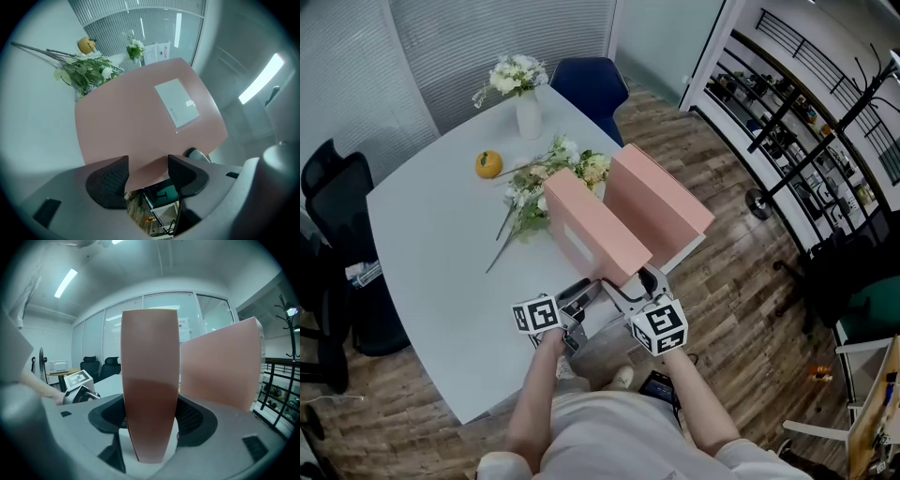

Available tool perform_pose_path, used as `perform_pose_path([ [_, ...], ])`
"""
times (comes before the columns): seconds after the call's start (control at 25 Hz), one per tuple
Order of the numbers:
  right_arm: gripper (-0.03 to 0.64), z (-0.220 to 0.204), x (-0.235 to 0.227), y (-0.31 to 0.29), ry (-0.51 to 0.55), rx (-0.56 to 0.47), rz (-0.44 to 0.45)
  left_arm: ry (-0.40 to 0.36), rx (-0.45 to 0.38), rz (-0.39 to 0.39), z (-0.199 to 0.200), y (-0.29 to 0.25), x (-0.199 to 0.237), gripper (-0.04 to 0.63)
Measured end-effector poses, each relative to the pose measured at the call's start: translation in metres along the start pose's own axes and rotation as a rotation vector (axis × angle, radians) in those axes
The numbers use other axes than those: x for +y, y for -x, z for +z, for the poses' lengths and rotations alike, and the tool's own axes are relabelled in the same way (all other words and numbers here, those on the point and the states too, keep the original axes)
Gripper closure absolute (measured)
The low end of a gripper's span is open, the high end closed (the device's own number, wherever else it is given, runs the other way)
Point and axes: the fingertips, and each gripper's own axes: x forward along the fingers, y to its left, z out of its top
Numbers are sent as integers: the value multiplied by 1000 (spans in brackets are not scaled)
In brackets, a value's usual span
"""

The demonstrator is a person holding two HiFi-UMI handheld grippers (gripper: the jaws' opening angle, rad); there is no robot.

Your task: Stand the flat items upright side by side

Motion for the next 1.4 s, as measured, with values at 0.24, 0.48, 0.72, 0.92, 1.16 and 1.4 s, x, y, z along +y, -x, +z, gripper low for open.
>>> perform_pose_path([
  [0.24, 304, 4, -1, 7, -13, -16, -17, 5, -16, -2, 9, 5, 3, 348],
  [0.48, 304, 7, -4, 18, -51, -42, -41, 9, -2, -14, 10, 5, 5, 348],
  [0.72, 304, 6, -5, 24, -84, -69, -82, 22, 18, -38, 13, 6, 6, 348],
  [0.92, 323, 6, -4, 26, -92, -90, -111, 31, 49, -62, 13, 6, 6, 348],
  [1.16, 337, 6, -2, 27, -94, -89, -134, 44, 83, -91, 13, 3, 8, 348],
  [1.4, 337, 7, -1, 24, -86, -84, -129, 45, 126, -113, 6, -1, 7, 348],
])
